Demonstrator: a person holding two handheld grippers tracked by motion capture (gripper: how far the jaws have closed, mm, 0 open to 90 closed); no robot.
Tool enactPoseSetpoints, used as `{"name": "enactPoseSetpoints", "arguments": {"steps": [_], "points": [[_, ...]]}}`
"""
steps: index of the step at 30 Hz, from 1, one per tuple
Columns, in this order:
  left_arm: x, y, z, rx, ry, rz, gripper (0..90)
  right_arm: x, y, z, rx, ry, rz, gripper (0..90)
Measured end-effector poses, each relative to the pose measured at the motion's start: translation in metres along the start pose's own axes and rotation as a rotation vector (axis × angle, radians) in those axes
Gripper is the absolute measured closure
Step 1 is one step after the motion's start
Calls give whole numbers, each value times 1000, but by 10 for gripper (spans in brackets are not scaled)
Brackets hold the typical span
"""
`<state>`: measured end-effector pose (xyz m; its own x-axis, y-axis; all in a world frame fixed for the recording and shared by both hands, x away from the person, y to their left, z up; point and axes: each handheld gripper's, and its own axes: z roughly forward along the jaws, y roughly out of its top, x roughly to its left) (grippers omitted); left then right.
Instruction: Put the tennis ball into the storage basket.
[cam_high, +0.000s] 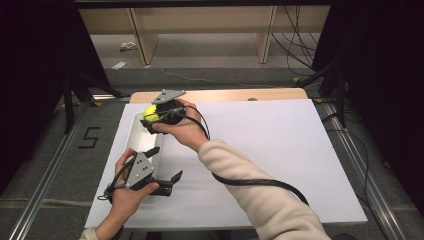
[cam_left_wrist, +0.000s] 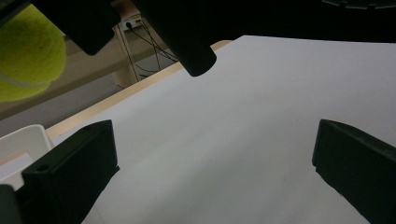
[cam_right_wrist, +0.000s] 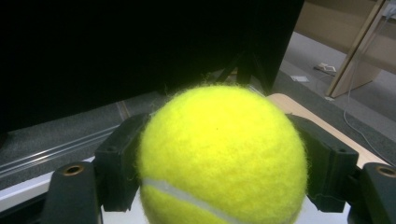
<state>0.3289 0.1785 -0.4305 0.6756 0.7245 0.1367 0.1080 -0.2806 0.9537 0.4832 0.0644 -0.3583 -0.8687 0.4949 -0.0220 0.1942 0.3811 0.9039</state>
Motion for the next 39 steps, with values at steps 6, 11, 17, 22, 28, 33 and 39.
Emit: {"name": "enactPoseSetpoints", "arguments": {"steps": [6, 11, 17, 22, 28, 33, 39], "points": [[0, 0, 0, 1, 0, 1, 0, 0, 2, 4, 2, 5, 3, 268], [0, 0, 0, -1, 0, 1, 0, 0, 2, 7, 4, 9, 5, 268], [0, 0, 0, 1, -2, 2, 0, 0, 3, 9, 8, 11, 5, 268], [0, 0, 0, 1, -4, 4, 0, -1, 3, 10, 13, 11, 8, 268], [-1, 0, 1, 1, -4, 4, 0, -1, 3, 14, 20, 16, 13, 268], [-1, 0, 0, -1, -3, 2, 0, -1, 5, 16, 18, 18, 13, 268], [0, 1, 0, -2, -1, 5, 0, 0, 7, 19, 19, 19, 10, 268]]}}
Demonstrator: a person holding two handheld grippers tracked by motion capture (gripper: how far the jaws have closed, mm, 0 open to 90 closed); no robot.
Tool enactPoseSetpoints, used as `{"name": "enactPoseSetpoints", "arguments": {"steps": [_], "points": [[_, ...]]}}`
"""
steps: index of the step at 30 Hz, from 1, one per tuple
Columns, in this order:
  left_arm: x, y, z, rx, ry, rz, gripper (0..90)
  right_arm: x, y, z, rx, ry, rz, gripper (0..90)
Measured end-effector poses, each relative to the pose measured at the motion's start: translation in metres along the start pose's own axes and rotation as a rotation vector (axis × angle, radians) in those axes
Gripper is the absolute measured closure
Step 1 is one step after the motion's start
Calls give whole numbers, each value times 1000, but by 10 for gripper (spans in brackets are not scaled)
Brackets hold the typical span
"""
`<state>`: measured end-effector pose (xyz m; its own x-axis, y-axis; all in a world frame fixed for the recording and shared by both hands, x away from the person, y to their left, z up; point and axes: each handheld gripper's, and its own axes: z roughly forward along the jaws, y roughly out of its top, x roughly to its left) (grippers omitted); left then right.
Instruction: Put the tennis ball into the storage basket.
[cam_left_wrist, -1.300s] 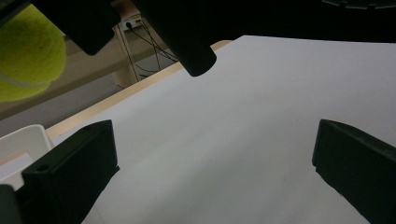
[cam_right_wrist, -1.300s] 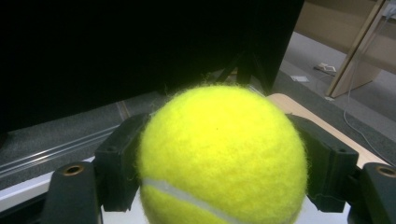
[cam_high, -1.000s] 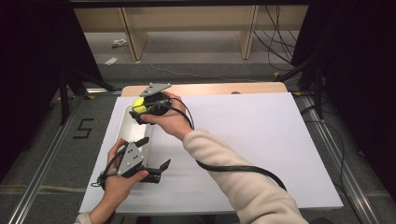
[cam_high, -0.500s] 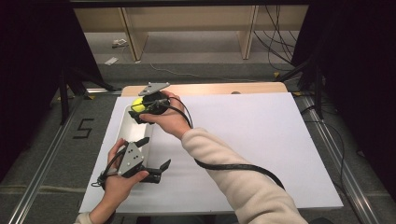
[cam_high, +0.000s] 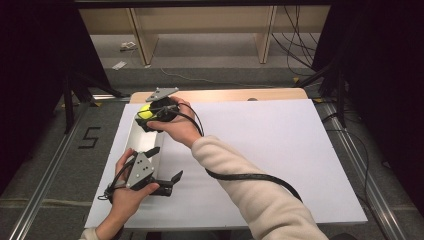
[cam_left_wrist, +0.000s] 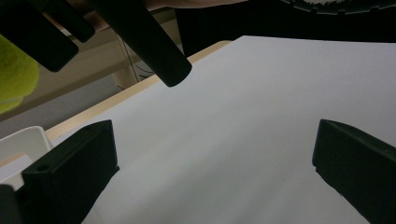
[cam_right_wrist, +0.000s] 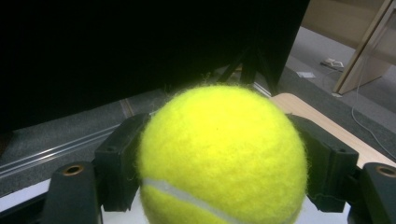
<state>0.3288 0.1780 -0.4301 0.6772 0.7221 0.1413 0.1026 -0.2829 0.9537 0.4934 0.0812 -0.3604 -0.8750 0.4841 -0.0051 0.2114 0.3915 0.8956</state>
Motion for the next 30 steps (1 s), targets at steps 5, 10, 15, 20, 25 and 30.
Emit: {"name": "enactPoseSetpoints", "arguments": {"steps": [5, 10, 15, 20, 25, 30], "points": [[0, 0, 0, 0, 1, 2, 0, 0, 1, 2, 3, 5, 1, 268], [0, 0, 0, 1, 3, 4, 0, 0, 2, 5, 4, 4, 1, 268], [0, 0, 0, 1, 2, 5, 0, 1, 3, 8, 2, 11, 3, 268], [-1, 0, 0, 0, -1, 4, 0, 1, 4, 10, 6, 14, 1, 267], [0, 0, 0, 1, 0, 3, 0, 1, 3, 13, 15, 17, 1, 267], [-1, 0, 0, 0, -1, 4, 0, 1, 2, 17, 17, 17, 1, 267]]}}
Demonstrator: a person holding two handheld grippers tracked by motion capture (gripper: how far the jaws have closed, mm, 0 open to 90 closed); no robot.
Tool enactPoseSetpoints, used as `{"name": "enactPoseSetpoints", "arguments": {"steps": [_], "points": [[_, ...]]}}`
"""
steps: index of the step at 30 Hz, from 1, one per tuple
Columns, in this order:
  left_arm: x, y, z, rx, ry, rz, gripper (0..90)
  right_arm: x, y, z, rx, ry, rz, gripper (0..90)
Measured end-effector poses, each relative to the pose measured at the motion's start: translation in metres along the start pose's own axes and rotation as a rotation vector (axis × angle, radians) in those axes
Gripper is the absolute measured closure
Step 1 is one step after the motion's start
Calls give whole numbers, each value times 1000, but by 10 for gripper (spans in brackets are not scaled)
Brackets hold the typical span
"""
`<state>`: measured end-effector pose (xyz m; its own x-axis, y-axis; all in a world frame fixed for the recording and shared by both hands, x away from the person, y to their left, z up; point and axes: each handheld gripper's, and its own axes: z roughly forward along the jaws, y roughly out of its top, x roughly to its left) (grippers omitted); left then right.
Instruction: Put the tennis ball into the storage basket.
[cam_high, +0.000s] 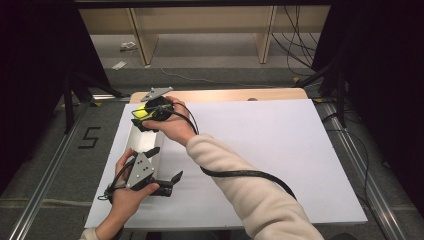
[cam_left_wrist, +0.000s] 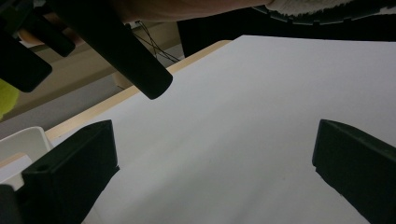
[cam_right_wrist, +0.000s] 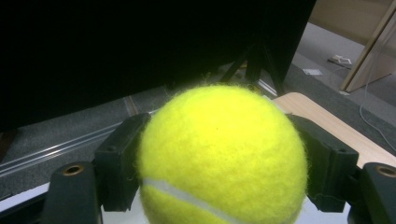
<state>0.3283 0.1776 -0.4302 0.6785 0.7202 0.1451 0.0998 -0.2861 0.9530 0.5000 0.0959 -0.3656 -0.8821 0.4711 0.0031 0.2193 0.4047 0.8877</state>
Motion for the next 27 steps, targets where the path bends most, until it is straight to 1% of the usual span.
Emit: {"name": "enactPoseSetpoints", "arguments": {"steps": [15, 27], "points": [[0, 0, 0, 1, -1, 1, 0, 2, 0, 4, 8, 11, -2, 267], [0, 0, 0, 3, 0, 15, 0, 3, 0, 10, 18, 19, -3, 267]]}}
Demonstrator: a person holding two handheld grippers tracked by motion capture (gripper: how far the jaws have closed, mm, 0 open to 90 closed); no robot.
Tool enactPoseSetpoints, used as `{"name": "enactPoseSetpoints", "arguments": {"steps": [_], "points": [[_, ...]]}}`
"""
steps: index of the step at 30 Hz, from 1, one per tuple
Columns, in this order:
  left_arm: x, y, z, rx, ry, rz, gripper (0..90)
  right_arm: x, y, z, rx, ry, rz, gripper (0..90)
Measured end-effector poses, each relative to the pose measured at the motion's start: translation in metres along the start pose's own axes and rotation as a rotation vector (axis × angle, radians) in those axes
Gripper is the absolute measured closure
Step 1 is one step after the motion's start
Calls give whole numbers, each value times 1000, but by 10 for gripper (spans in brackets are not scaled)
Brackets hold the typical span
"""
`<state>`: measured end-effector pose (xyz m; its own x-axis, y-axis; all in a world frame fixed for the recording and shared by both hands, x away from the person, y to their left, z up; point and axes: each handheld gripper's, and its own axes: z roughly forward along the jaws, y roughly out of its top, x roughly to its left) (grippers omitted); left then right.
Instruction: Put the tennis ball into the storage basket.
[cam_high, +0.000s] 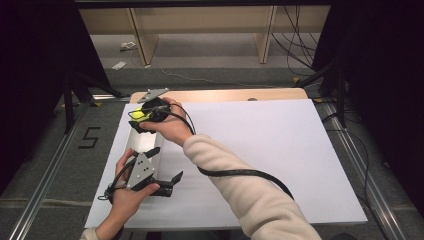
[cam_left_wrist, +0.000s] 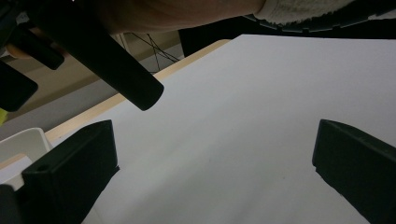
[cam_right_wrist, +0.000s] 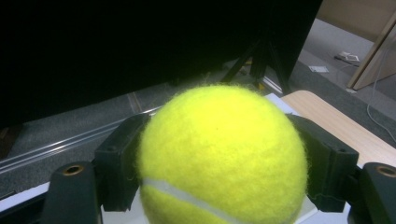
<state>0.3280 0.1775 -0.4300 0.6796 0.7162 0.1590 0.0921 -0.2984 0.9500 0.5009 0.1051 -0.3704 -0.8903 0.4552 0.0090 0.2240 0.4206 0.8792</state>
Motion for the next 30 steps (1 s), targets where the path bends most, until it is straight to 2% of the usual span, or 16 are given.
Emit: {"name": "enactPoseSetpoints", "arguments": {"steps": [30], "points": [[-1, 0, 0, 0, 0, 11, 0, 6, -4, 14, 38, 32, -14, 267]]}}
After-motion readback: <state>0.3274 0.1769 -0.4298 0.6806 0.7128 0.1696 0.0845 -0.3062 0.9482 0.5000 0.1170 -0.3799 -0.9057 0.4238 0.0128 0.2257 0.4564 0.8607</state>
